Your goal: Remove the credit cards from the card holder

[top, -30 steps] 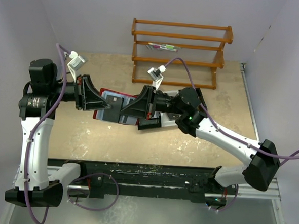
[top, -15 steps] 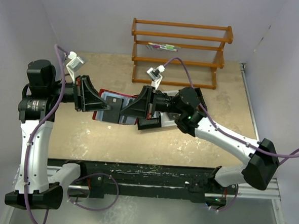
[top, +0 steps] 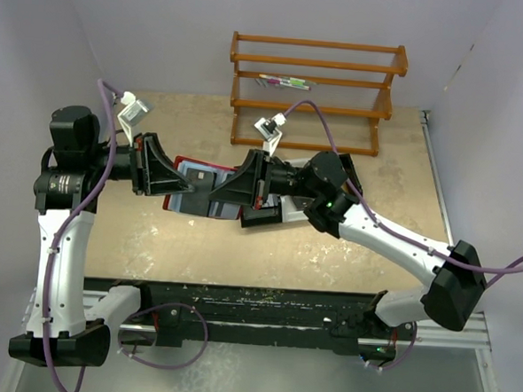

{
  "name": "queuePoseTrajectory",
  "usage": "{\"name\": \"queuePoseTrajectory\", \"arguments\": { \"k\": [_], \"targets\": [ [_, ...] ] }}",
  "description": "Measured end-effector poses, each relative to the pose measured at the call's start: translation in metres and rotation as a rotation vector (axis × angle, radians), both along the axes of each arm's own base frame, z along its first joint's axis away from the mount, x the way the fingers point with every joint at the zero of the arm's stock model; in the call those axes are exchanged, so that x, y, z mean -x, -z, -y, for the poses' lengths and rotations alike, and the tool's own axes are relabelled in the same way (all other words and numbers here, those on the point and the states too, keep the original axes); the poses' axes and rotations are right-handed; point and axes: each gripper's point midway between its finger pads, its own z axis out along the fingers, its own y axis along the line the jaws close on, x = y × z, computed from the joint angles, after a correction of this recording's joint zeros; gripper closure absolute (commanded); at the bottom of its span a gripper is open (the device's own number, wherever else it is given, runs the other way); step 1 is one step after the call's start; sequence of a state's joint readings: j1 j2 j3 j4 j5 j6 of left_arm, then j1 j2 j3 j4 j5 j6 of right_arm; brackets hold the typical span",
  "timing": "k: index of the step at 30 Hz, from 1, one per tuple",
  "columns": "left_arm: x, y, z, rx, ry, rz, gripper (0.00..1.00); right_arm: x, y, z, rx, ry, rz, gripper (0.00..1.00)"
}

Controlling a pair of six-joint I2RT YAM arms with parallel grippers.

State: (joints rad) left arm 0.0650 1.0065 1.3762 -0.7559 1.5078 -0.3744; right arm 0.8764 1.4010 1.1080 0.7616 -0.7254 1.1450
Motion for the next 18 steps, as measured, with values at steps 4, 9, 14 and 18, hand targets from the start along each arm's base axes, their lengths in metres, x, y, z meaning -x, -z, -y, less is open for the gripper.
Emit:
{"name": "queuePoseTrajectory", "arguments": {
  "k": [4, 9, 14, 18],
  "targets": [
    [0.000, 0.000, 0.000, 0.000, 0.001, -0.002, 0.87, 0.001, 0.001, 0.002, -0.010, 0.002, 0.000, 1.00],
    [0.002, 0.000, 0.000, 0.003, 0.008, -0.010, 0.87, -0.001, 0.006, 0.016, -0.015, 0.023, -0.008, 1.00],
    [0.002, 0.000, 0.000, 0.004, 0.009, -0.009, 0.87, -0.007, 0.002, 0.030, -0.019, 0.045, -0.003, 1.00],
    [0.002, 0.000, 0.000, 0.004, 0.010, -0.006, 0.87, -0.021, 0.002, 0.051, 0.012, 0.080, -0.001, 1.00]
  ]
}}
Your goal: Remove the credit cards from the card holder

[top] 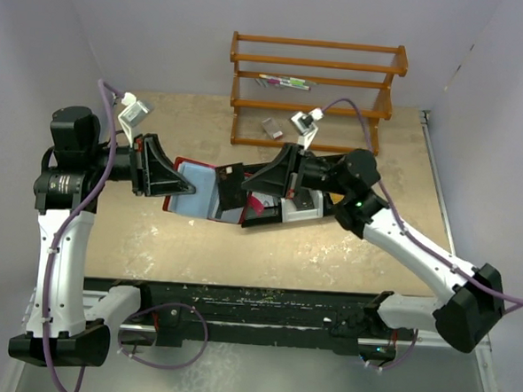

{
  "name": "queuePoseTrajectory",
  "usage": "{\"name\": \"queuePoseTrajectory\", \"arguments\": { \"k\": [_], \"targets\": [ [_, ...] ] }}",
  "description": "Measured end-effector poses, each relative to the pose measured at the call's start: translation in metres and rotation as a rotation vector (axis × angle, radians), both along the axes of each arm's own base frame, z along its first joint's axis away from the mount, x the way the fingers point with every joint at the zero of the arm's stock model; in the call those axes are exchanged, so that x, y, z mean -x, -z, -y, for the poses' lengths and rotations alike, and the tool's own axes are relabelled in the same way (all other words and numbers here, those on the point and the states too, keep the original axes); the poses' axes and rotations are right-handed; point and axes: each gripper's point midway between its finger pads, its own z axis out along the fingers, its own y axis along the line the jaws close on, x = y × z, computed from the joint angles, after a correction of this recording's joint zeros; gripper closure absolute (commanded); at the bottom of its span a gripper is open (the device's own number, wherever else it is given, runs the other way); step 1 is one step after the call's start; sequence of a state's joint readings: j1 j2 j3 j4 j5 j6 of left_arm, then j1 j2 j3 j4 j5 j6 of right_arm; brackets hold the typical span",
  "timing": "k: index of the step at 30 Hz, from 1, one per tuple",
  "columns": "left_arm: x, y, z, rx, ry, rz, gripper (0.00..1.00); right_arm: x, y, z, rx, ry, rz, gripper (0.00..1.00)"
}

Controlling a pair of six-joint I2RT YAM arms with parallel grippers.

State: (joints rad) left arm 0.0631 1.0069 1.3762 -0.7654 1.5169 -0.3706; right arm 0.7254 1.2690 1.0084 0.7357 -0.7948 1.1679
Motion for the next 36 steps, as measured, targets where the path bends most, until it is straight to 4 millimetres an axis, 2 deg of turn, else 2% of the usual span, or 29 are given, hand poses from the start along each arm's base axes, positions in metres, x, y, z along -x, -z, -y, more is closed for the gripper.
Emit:
{"name": "queuePoseTrajectory", "arguments": {
  "k": [3, 6, 7, 10, 14, 20, 28, 32, 36],
  "targets": [
    [-0.004, 0.004, 0.000, -0.018, -0.026, 0.019, 0.89, -0.024, 0.008, 0.026, 0.062, 0.092, 0.000, 1.00],
    [-0.023, 0.011, -0.004, -0.092, -0.119, 0.049, 0.93, -0.056, 0.031, 0.063, 0.183, 0.233, -0.011, 1.00],
    [-0.028, 0.014, -0.006, -0.115, -0.144, 0.055, 0.93, -0.062, 0.038, 0.070, 0.209, 0.256, -0.015, 1.00],
    [-0.056, 0.038, -0.019, -0.246, -0.269, 0.060, 0.93, -0.093, 0.077, 0.108, 0.358, 0.382, -0.068, 1.00],
    [-0.070, 0.064, -0.031, -0.355, -0.340, 0.042, 0.90, -0.121, 0.141, 0.142, 0.580, 0.529, -0.184, 1.00],
    [-0.062, 0.065, -0.030, -0.359, -0.320, 0.058, 0.90, -0.158, 0.204, 0.168, 0.861, 0.649, -0.276, 1.00],
    [-0.044, 0.051, -0.020, -0.282, -0.240, 0.065, 0.90, -0.209, 0.269, 0.195, 1.114, 0.756, -0.325, 1.00],
    [-0.037, 0.043, -0.017, -0.255, -0.216, 0.080, 0.90, -0.218, 0.295, 0.194, 1.170, 0.746, -0.354, 1.00],
    [-0.033, 0.037, -0.015, -0.241, -0.204, 0.089, 0.90, -0.223, 0.314, 0.176, 1.214, 0.707, -0.350, 1.00]
  ]
}}
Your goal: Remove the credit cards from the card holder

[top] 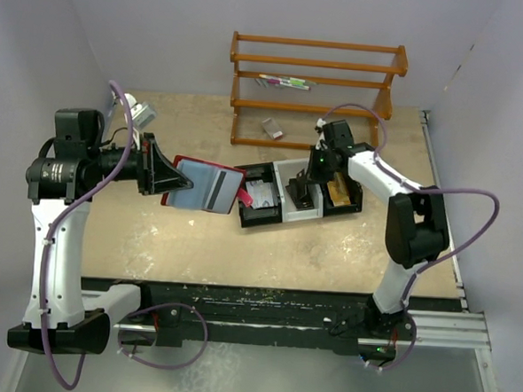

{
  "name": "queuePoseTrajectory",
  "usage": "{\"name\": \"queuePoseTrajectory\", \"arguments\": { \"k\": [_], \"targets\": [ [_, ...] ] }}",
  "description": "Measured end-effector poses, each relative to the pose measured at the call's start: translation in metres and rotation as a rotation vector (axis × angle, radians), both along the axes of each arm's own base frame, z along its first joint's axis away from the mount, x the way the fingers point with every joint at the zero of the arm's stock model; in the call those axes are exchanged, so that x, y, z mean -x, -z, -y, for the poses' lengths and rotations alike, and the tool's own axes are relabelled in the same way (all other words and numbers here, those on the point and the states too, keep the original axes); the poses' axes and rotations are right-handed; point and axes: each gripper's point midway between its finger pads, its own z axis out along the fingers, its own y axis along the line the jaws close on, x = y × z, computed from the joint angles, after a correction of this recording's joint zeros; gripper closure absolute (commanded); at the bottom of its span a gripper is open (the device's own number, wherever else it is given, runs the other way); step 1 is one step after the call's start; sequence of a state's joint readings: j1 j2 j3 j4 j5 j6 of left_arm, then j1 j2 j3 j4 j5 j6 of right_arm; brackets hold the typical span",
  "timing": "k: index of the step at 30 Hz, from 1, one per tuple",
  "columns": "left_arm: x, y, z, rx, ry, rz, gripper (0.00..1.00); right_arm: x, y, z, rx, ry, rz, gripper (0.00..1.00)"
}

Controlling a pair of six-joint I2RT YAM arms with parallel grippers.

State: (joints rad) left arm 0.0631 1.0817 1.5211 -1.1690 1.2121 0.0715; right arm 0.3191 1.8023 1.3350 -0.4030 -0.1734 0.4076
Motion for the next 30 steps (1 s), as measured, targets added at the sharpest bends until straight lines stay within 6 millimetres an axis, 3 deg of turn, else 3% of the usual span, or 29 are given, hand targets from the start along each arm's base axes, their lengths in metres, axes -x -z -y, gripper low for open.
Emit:
{"name": "queuePoseTrajectory", "arguments": {
  "k": [5, 10, 13, 21, 25, 28, 30],
  "targets": [
    [0.003, -0.005, 0.001, 0.007, 0.009, 0.012, 0.90, 0.001, 0.016, -0.022, 0.004, -0.048, -0.020, 1.00],
    [0.006, -0.008, 0.002, 0.012, 0.015, 0.020, 0.91, -0.001, 0.019, -0.023, 0.000, -0.050, -0.023, 1.00],
    [0.007, -0.011, 0.002, 0.019, 0.023, 0.024, 0.91, -0.002, 0.020, -0.020, 0.017, -0.041, -0.020, 0.80],
    [0.016, -0.024, 0.007, 0.070, 0.068, 0.024, 0.90, -0.002, 0.017, -0.011, 0.109, -0.007, 0.002, 0.75],
    [0.022, -0.031, 0.009, 0.094, 0.094, 0.032, 0.90, 0.001, -0.008, -0.011, 0.129, 0.001, 0.061, 0.63],
    [0.024, -0.035, 0.010, 0.107, 0.104, 0.038, 0.91, 0.005, -0.051, -0.015, 0.089, 0.000, 0.153, 0.50],
    [0.024, -0.039, 0.011, 0.113, 0.103, 0.047, 0.91, 0.010, -0.090, -0.022, 0.017, -0.012, 0.237, 0.33]
  ]
}}
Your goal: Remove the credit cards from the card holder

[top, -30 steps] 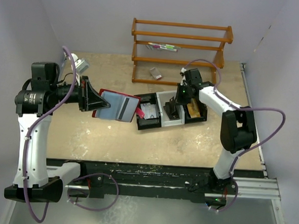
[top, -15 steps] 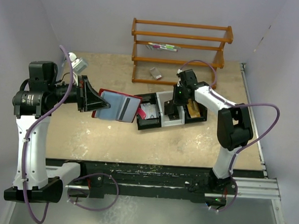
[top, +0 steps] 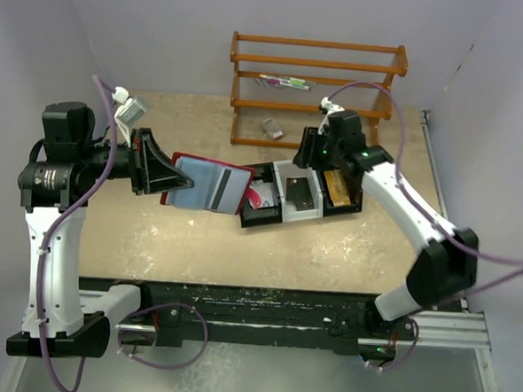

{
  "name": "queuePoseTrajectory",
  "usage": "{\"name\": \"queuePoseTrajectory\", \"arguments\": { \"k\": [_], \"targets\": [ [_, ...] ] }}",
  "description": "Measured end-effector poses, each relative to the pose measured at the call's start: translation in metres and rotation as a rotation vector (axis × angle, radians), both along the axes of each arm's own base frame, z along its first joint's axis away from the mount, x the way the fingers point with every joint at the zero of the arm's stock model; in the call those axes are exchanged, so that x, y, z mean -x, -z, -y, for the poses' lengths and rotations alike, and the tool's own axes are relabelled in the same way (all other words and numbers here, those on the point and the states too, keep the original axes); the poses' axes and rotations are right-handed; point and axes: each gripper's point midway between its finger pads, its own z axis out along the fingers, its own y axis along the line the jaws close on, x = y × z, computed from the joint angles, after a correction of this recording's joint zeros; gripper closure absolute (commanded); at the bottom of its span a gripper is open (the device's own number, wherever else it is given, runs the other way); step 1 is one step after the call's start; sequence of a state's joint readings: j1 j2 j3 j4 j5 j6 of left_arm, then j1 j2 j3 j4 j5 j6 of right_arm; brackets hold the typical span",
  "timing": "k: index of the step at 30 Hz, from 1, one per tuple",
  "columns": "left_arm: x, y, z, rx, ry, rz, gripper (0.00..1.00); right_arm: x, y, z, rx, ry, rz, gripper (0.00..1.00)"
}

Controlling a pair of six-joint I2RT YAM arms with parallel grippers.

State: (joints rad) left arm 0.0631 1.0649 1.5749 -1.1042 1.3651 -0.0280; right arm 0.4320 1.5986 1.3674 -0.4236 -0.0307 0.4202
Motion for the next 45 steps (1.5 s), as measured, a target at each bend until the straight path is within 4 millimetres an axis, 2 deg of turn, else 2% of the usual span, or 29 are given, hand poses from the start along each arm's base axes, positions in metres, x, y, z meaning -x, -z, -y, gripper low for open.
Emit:
{"name": "queuePoseTrajectory", "arguments": {
  "k": [2, 4, 5, 8, 12, 16, 21, 25, 28, 32, 34, 37, 38, 39, 40, 41, 42, 43, 45],
  "targets": [
    [-0.002, -0.005, 0.000, 0.009, -0.006, 0.012, 0.92, 0.012, -0.048, -0.011, -0.124, -0.047, 0.109, 0.21],
    [-0.005, -0.010, 0.001, 0.023, -0.016, 0.028, 0.94, 0.031, -0.087, -0.020, -0.248, -0.108, 0.212, 0.15],
    [-0.007, -0.012, 0.001, 0.031, -0.021, 0.032, 0.94, 0.047, -0.107, -0.025, -0.329, -0.153, 0.264, 0.13],
    [-0.016, -0.020, 0.001, 0.058, -0.041, 0.030, 0.94, 0.087, -0.148, -0.040, -0.540, -0.273, 0.365, 0.01],
    [-0.035, -0.028, 0.001, 0.098, -0.071, 0.006, 0.93, 0.135, -0.163, -0.061, -0.748, -0.397, 0.406, 0.00],
    [-0.044, -0.031, 0.002, 0.138, -0.081, -0.044, 0.93, 0.163, -0.179, -0.089, -0.896, -0.491, 0.406, 0.00],
    [-0.042, -0.043, 0.003, 0.164, -0.071, -0.044, 0.93, 0.180, -0.202, -0.117, -1.012, -0.560, 0.432, 0.00],
    [-0.036, -0.049, 0.004, 0.173, -0.062, -0.038, 0.93, 0.180, -0.204, -0.137, -1.072, -0.568, 0.419, 0.01],
    [-0.031, -0.052, 0.004, 0.174, -0.053, -0.030, 0.93, 0.178, -0.204, -0.150, -1.099, -0.560, 0.402, 0.13],
    [-0.027, -0.052, 0.005, 0.171, -0.043, -0.024, 0.93, 0.181, -0.216, -0.161, -1.157, -0.575, 0.405, 0.40],
    [-0.027, -0.050, 0.005, 0.169, -0.043, -0.024, 0.93, 0.182, -0.226, -0.164, -1.194, -0.589, 0.414, 0.59],
    [-0.028, -0.045, 0.004, 0.165, -0.045, -0.029, 0.91, 0.184, -0.238, -0.164, -1.227, -0.600, 0.431, 0.96],
    [-0.029, -0.043, 0.004, 0.163, -0.048, -0.032, 0.87, 0.185, -0.241, -0.164, -1.237, -0.607, 0.436, 1.00],
    [-0.031, -0.040, 0.004, 0.160, -0.060, -0.034, 0.81, 0.187, -0.243, -0.163, -1.240, -0.613, 0.439, 1.00],
    [-0.033, -0.038, 0.003, 0.156, -0.066, -0.032, 0.70, 0.187, -0.243, -0.163, -1.240, -0.616, 0.438, 1.00],
    [-0.034, -0.035, 0.003, 0.149, -0.074, -0.028, 0.58, 0.188, -0.242, -0.163, -1.237, -0.618, 0.434, 1.00],
    [-0.036, -0.031, 0.002, 0.141, -0.079, -0.021, 0.41, 0.187, -0.240, -0.164, -1.229, -0.616, 0.426, 1.00],
    [-0.037, -0.026, 0.002, 0.127, -0.084, -0.014, 0.30, 0.187, -0.237, -0.165, -1.218, -0.615, 0.416, 1.00],
    [-0.039, -0.016, 0.000, 0.096, -0.098, -0.004, 0.15, 0.187, -0.228, -0.169, -1.160, -0.630, 0.379, 1.00]
  ]
}}
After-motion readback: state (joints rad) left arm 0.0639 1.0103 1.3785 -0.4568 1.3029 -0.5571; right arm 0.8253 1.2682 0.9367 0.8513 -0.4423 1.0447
